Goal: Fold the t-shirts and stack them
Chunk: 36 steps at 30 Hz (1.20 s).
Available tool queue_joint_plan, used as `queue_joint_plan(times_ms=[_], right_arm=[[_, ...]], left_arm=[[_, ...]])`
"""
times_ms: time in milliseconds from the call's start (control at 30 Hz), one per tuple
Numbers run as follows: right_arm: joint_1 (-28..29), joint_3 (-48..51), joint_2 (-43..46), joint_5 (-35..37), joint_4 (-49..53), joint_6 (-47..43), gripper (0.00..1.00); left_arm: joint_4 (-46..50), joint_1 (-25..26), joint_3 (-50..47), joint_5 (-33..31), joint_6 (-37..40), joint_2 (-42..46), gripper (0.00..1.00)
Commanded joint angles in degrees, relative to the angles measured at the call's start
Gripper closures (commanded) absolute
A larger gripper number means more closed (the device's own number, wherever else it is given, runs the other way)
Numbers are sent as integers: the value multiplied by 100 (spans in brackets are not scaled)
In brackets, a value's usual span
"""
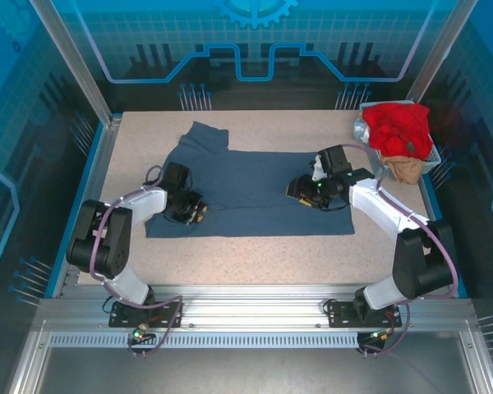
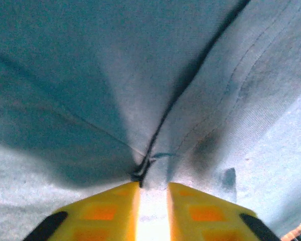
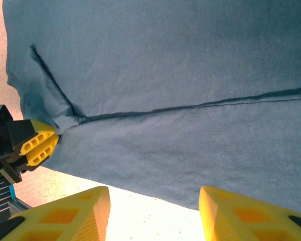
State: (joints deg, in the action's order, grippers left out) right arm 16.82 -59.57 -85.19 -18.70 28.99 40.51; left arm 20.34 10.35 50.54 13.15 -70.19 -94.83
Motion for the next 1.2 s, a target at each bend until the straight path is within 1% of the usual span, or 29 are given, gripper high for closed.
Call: queue_joint_plan(times_ms=[0, 133, 400, 567, 733, 900, 1100, 1133, 1167], right_arm=[[-6, -124, -24, -124, 63, 60, 50], [-10, -194, -34, -98, 126, 60, 50], [-51, -233, -11, -81, 159, 106, 51], [-114, -313, -64, -125, 214, 117, 52], [-164, -363, -103, -186, 280, 98, 53], [-206, -340, -141, -240, 339, 87, 53], [-221, -311, -244, -319, 362, 105, 53], [-223, -310, -252, -327, 353, 112, 53], [-223, -316, -261, -342, 348, 122, 53]], left_arm=[[56, 46, 230, -125, 123, -187, 86], [188, 55, 488, -251, 313, -238, 100], [793, 294, 1328, -419, 1048, -523, 100], [1299, 443, 2187, -503, 1749, -1082, 100], [1825, 624, 3196, -790, 2624, -1733, 100], [1973, 721, 3739, -892, 3145, -2119, 100], [2042, 844, 4281, -1014, 4006, -2438, 100], [2048, 859, 4356, -1045, 4156, -2469, 94], [2024, 893, 4398, -1080, 4309, -2466, 81]])
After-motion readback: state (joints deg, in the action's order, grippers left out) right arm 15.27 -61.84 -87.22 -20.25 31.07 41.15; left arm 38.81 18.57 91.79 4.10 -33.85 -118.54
